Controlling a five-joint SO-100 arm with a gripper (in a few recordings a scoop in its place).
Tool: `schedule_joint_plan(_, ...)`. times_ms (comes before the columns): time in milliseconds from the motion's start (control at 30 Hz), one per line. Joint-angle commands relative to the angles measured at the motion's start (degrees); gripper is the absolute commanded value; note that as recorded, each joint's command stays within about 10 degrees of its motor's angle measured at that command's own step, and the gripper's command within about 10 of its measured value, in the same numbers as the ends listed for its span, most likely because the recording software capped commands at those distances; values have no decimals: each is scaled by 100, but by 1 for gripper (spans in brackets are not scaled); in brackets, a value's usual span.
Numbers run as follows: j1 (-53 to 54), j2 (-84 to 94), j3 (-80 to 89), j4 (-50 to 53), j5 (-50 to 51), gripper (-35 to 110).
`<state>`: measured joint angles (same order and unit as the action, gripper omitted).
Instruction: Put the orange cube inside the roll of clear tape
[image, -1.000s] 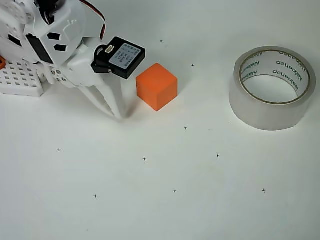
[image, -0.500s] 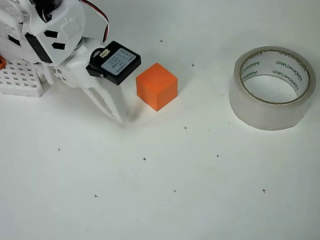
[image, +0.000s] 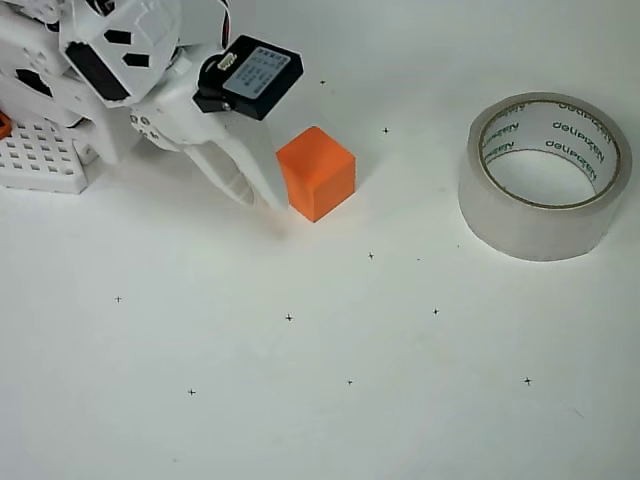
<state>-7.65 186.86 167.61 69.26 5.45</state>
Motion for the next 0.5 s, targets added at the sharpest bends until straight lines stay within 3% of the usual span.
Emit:
schedule_joint_plan(0,-97,-589,-982,545,176,25)
schedule_joint_plan(200,-413,-2188,-1896,536,193,34)
schedule_joint_plan(333,-615,-2391,-2435,272,149,45)
schedule_joint_plan(467,-677,-2417,-2294,-70,79,46)
